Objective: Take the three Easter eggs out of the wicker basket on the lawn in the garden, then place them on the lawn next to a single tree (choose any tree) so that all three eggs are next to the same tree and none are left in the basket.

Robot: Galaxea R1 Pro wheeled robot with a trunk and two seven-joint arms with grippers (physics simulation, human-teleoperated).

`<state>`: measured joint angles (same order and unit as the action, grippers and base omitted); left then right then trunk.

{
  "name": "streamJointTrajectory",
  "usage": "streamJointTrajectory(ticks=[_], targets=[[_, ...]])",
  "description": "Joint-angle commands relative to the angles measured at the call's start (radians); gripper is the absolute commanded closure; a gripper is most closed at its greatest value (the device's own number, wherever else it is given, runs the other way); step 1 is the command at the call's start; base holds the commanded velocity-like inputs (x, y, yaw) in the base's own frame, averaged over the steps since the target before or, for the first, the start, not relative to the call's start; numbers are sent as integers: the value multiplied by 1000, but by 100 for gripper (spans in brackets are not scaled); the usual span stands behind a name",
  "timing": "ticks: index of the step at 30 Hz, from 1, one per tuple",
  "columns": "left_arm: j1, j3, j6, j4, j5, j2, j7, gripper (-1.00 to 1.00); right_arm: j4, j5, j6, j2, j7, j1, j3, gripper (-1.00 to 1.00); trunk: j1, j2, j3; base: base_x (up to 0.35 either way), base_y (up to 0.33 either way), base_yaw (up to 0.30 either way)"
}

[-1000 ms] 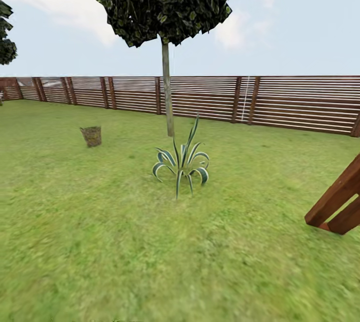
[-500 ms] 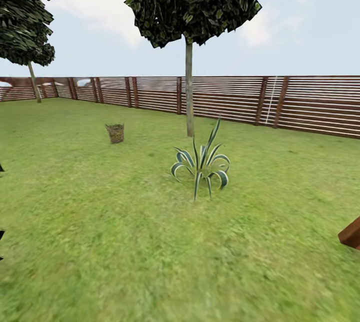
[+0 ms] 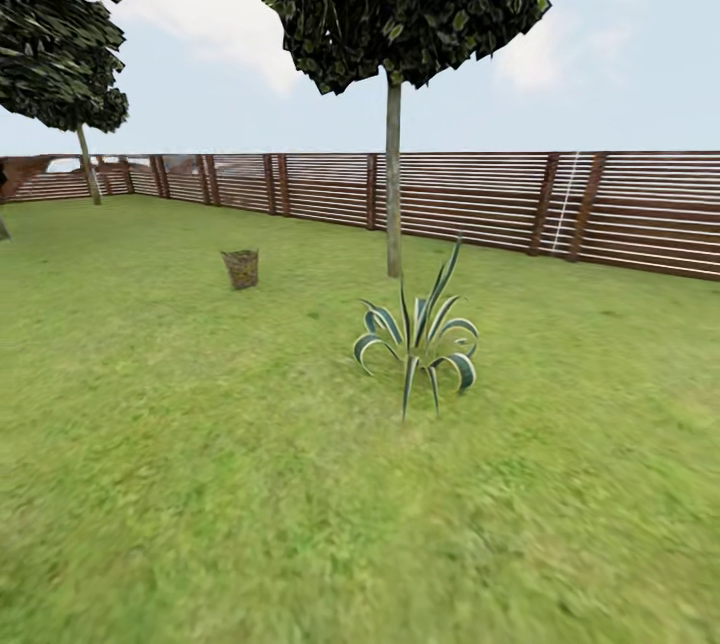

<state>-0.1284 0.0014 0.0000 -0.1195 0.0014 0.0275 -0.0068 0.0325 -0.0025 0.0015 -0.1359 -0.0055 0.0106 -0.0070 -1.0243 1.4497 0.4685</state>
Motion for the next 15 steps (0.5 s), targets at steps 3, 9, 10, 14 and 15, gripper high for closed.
streamJointTrajectory(ticks=[3, 9, 10, 14, 15], targets=[[0, 0, 0, -2, 0, 0, 0, -100, 0, -1, 0, 1, -1, 0, -1, -100, -1, 0, 1, 322, 0, 256], [0, 0, 0, -2, 0, 0, 0, -100, 0, -1, 0, 1, -1, 0, -1, -100, -1, 0, 1, 98, 0, 261], [0, 0, 0, -2, 0, 0, 0, -100, 0, -1, 0, 1, -1, 0, -1, -100, -1, 0, 1, 20, 0, 262], [0, 1, 0, -2, 0, 0, -1, -100, 0, 1, 1, 0, -1, 0, 0, -100, -1, 0, 1, 8, 0, 230], [0, 0, 0, -2, 0, 0, -1, -100, 0, 2, 1, 0, -1, 0, 0, -100, -1, 0, 1, 2, 0, 104]])
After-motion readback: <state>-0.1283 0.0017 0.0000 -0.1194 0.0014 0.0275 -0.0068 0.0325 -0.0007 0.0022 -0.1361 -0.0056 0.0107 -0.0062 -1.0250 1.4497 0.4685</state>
